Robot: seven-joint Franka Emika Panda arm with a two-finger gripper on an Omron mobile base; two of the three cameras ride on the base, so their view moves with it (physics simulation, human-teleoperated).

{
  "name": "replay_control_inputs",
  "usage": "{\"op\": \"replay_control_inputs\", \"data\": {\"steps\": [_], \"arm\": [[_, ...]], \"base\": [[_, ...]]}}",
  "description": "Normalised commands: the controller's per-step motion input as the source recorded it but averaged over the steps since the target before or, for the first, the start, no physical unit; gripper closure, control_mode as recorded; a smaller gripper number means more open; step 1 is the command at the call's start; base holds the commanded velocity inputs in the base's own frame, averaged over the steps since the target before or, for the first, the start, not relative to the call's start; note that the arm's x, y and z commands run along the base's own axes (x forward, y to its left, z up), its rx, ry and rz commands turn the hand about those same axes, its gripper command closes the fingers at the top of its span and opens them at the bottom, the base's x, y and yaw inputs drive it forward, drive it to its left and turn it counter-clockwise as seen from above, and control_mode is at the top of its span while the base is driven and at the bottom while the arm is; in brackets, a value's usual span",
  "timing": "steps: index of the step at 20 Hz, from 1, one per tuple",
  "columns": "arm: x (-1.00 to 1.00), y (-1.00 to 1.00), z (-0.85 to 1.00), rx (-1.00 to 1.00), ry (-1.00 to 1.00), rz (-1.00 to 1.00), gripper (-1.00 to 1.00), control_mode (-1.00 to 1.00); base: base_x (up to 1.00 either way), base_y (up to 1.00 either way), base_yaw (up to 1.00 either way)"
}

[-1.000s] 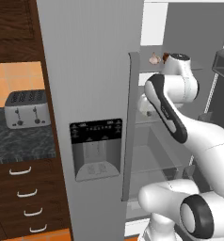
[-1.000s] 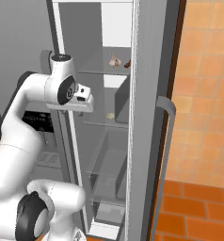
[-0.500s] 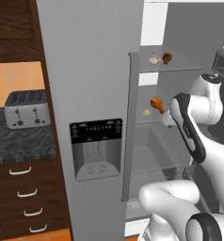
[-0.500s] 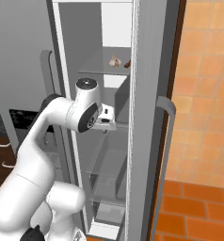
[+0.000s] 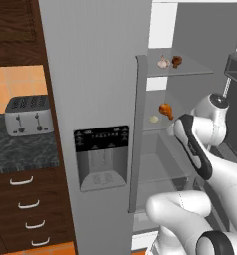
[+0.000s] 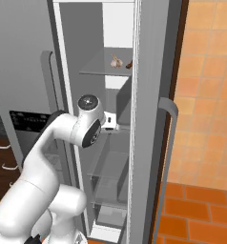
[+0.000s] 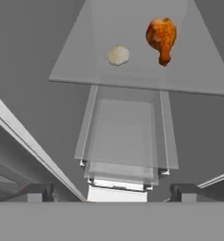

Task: Place one garlic and one chicken drumstick in each tupperware on the nearby counter, to pack two identical lunches.

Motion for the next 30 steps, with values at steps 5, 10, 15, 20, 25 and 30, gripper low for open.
{"op": "replay_control_inputs", "data": {"steps": [5, 10, 15, 20, 25, 30], "arm": [[0.37, -0.08, 0.11, 0.00, -0.07, 0.00, -1.00, -1.00], [0.31, -0.20, 0.03, 0.00, -0.03, 0.00, -1.00, -1.00], [0.41, -0.19, 0.01, 0.00, 0.00, 0.00, -1.00, -1.00], [0.56, -0.22, 0.00, 0.00, 0.00, 0.00, -1.00, -1.00], [0.64, -0.29, -0.05, 0.01, 0.01, 0.00, -1.00, -1.00], [0.81, -0.09, -0.14, 0.09, 0.03, 0.00, -1.00, -1.00]], "base": [[0.00, 0.00, 0.00], [0.00, 0.00, 0.00], [0.00, 0.00, 0.00], [0.00, 0.00, 0.00], [0.00, 0.00, 0.00], [0.00, 0.00, 0.00]]}}
